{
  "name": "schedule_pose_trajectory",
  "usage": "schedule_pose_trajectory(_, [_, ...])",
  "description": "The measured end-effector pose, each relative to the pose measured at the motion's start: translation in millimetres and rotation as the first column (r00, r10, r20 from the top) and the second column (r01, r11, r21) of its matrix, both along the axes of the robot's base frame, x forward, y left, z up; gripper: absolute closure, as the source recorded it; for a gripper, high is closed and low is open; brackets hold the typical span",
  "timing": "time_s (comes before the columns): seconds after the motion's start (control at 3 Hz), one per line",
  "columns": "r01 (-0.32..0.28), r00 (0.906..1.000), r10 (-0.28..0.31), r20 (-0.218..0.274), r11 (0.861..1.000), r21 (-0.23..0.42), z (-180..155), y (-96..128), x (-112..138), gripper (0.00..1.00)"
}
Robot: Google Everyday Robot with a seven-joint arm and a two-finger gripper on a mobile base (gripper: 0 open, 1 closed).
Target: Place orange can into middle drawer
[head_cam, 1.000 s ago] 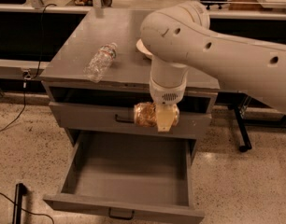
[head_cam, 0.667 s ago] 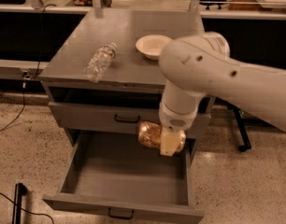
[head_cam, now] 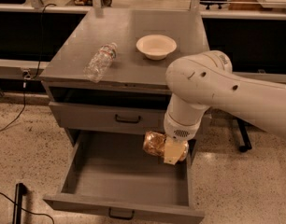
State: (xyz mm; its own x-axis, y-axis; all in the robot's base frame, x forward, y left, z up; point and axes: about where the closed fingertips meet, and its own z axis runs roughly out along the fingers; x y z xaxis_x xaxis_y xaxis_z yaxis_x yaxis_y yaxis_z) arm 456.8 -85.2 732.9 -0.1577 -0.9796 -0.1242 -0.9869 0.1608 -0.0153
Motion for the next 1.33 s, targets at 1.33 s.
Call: schedule_pose_trajectory(1.33, [0.075,0.9934,-0.1,0.056,0.937,0.34,-201.6,13.5,54.4,1.0])
